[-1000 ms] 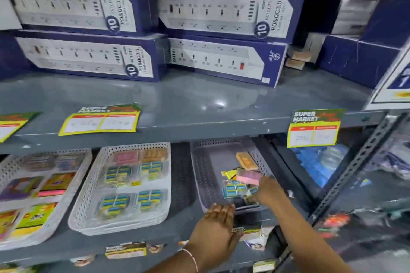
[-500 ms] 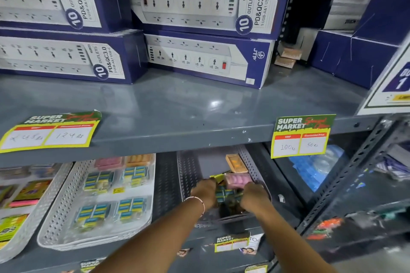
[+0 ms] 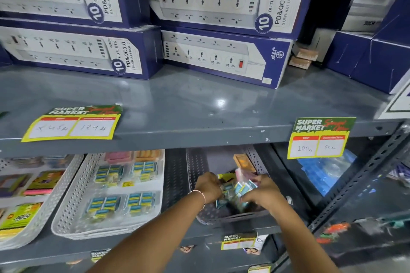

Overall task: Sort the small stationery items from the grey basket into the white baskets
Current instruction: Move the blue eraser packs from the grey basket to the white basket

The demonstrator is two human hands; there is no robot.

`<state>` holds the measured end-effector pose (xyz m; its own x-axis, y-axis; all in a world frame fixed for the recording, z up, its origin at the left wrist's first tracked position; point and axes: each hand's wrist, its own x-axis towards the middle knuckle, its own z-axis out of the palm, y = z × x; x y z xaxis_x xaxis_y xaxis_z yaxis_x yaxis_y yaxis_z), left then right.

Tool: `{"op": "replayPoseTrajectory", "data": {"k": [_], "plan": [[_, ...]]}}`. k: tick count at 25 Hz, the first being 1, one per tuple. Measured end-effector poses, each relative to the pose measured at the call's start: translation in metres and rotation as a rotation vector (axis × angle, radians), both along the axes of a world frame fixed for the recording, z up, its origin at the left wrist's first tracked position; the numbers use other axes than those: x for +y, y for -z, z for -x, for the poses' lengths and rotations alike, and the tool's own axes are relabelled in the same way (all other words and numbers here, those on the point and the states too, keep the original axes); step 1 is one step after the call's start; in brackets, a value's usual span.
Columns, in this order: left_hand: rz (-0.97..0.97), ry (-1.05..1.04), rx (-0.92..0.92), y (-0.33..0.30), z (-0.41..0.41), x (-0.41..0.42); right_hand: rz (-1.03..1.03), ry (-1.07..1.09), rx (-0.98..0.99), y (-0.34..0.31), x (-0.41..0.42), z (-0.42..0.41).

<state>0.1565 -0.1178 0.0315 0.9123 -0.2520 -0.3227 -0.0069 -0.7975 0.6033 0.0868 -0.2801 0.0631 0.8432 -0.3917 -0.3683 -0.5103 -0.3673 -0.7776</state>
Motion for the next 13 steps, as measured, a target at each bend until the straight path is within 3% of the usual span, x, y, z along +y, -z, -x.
{"op": "replayPoseTrajectory", "data": {"k": [4, 8, 11, 13], "plan": [[0.12, -0.102, -0.054, -0.03, 0.003, 0.034, -0.312, 0.13, -0.226, -0.026, 0.021, -0.01], [0.387, -0.261, -0.059, -0.066, 0.005, 0.109, -0.519, 0.01, -0.424, -0.052, 0.081, -0.034], [0.502, -0.37, -0.034, -0.082, 0.001, 0.2, -0.512, -0.15, -0.422, -0.061, 0.138, -0.052], [0.38, -0.378, -0.054, -0.082, -0.003, 0.265, -0.43, -0.257, -0.322, -0.057, 0.177, -0.066]]}}
